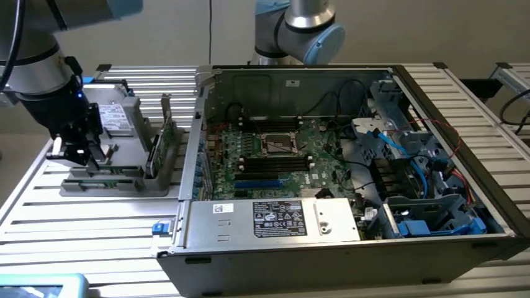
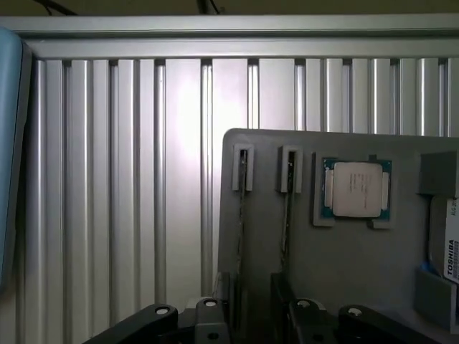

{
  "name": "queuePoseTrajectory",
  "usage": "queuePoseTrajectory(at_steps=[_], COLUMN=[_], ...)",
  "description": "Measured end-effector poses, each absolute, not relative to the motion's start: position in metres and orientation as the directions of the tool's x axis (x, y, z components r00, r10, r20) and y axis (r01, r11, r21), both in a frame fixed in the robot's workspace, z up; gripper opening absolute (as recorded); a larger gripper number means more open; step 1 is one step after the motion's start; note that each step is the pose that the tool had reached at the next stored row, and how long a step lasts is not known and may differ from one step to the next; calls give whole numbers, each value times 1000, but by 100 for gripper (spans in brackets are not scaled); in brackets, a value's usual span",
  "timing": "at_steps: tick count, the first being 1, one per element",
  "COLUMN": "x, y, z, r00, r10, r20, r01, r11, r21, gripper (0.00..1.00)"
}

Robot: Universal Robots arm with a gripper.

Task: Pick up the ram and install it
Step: 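Pick up the ram and move it above insertion slot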

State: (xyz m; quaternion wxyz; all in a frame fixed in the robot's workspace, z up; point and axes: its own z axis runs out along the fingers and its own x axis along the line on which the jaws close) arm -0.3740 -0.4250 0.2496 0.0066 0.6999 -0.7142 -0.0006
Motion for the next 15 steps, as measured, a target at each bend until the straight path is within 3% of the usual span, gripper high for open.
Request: queuePoseTrajectory(at_steps=[15], x=[-372], y=[-429], z=[227], r00=[-19], r10=[-1000], r20=[10], r01=[-1000], r11=[20], r21=[10], gripper=[36])
